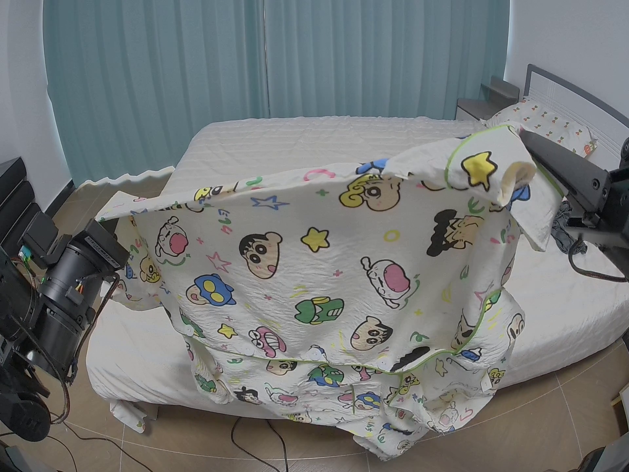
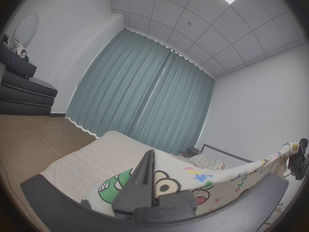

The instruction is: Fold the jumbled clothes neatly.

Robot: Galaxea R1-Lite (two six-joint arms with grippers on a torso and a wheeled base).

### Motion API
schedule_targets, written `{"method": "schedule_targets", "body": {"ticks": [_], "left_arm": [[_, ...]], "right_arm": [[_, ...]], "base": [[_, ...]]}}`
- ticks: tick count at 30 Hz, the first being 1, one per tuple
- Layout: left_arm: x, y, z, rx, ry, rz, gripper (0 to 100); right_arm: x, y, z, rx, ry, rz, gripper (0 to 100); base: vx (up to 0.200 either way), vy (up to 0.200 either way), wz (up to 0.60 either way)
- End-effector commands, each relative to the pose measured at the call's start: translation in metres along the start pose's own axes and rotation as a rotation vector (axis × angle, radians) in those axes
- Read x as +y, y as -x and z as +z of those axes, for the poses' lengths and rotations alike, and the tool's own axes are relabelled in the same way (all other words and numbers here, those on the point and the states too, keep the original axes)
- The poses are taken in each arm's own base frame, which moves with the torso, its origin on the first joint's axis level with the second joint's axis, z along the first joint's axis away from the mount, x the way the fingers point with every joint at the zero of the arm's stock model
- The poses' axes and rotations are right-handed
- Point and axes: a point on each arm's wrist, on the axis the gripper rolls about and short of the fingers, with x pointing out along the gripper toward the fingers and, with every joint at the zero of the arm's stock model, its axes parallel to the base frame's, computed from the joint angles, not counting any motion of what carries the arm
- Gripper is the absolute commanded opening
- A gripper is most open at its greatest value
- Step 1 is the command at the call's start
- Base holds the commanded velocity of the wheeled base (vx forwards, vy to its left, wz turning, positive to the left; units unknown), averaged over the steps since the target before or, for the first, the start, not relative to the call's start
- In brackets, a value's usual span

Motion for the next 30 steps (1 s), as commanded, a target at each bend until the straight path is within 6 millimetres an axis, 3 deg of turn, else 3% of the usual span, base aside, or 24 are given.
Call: {"method": "schedule_targets", "body": {"ticks": [1, 10, 19, 29, 30], "left_arm": [[0.001, 0.005, -0.003, 0.019, -0.004, -0.002, 0], [0.008, 0.012, -0.031, 0.15, -0.041, 0.016, 0], [0.009, 0.004, -0.049, 0.221, -0.053, 0.029, 0], [0.0, -0.025, -0.064, 0.223, -0.054, 0.03, 0], [-0.002, -0.034, -0.067, 0.215, -0.051, 0.032, 0]], "right_arm": [[-0.002, 0.001, -0.003, 0.011, -0.007, -0.01, 0], [-0.035, -0.01, -0.014, 0.05, -0.018, -0.133, 0], [-0.061, -0.016, -0.017, 0.063, -0.015, -0.217, 0], [-0.086, -0.029, -0.014, 0.061, -0.005, -0.281, 0], [-0.093, -0.034, -0.011, 0.046, 0.002, -0.289, 0]], "base": [[0.0, 0.0, 0.0], [0.0, 0.0, 0.0], [0.0, 0.0, 0.0], [0.18, 0.0, 0.0], [0.2, 0.0, 0.0]]}}
